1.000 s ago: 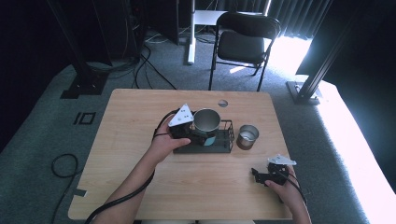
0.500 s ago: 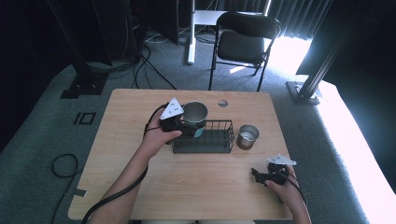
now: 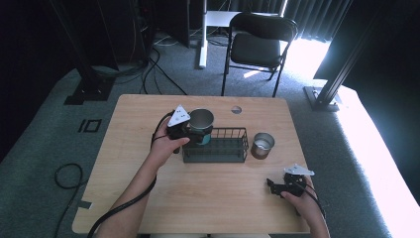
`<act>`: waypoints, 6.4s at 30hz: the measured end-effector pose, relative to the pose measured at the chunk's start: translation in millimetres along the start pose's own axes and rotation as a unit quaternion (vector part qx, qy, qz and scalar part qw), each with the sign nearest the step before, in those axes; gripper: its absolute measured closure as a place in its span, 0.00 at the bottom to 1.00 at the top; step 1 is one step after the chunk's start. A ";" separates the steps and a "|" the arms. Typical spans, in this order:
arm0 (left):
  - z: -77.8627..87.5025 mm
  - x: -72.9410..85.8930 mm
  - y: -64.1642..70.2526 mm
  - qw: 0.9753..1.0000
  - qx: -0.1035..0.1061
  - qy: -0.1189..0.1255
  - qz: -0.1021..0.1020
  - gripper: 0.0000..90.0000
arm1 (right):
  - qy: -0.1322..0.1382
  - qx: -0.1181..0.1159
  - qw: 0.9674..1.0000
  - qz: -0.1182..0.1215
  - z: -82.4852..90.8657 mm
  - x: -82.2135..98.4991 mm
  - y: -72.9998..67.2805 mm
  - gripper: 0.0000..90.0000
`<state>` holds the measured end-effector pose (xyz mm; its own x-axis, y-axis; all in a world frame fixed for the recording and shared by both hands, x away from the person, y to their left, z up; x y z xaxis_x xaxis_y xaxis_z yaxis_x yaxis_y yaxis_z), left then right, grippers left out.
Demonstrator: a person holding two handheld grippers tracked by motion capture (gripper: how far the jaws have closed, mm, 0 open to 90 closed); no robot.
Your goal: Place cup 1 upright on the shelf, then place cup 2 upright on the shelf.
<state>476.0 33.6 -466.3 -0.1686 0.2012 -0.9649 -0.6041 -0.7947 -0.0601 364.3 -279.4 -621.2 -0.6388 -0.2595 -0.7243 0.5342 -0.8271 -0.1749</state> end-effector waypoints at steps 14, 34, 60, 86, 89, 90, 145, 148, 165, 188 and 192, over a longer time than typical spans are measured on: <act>-8.3 26.1 -7.0 1.000 -0.005 -0.014 0.013 0.15 | 0.000 0.000 1.000 0.000 0.0 0.0 0.0 0.13; -7.8 46.9 -7.0 0.999 -0.002 -0.052 0.001 0.09 | 0.000 0.000 1.000 0.000 0.0 0.0 0.0 0.13; 30.3 55.5 -20.7 0.999 0.000 -0.054 0.004 0.04 | 0.000 0.000 1.000 0.000 0.0 0.0 0.0 0.13; 76.0 99.4 -43.3 0.996 -0.025 -0.087 0.016 0.04 | 0.000 0.000 1.000 0.000 0.0 0.1 0.0 0.13; 81.2 103.8 -46.7 0.995 -0.030 -0.090 0.016 0.04 | 0.000 0.000 1.000 0.000 0.0 0.0 0.0 0.13; 83.0 105.4 -48.4 0.995 -0.034 -0.090 0.015 0.04 | 0.000 0.000 1.000 0.000 0.0 0.1 0.0 0.13; 181.0 211.6 -129.9 0.933 -0.239 -0.254 0.086 0.04 | 0.000 0.000 1.000 0.002 0.0 0.0 0.2 0.13; 185.1 218.4 -133.9 0.923 -0.250 -0.280 0.084 0.04 | 0.000 0.000 1.000 0.002 0.0 0.0 0.1 0.13; 183.6 218.7 -133.8 0.925 -0.243 -0.283 0.073 0.03 | 0.000 0.000 1.000 0.002 0.0 0.0 0.1 0.13; 181.7 218.2 -133.4 0.923 -0.250 -0.283 0.078 0.03 | 0.000 -0.001 1.000 0.001 0.1 0.1 0.2 0.13; 181.7 218.2 -133.4 0.923 -0.250 -0.283 0.078 0.03 | 0.002 0.003 1.000 -0.001 -0.5 -1.2 1.5 0.15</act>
<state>378.3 287.6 -622.3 -0.6884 0.2173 -0.6920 -0.1272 -0.9754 -0.1798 366.1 -280.0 -620.9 -0.6375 -0.2568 -0.7264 0.5301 -0.8304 -0.1716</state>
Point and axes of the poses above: each handheld gripper's, and its own axes: z roughly backward along the jaws, x roughly out of its underside, y roughly to its right, the point moved 9 cm from there along -z, roughly forward along the jaws, and after that the axes turned 14 degrees about -x, right-handed, at the moved point
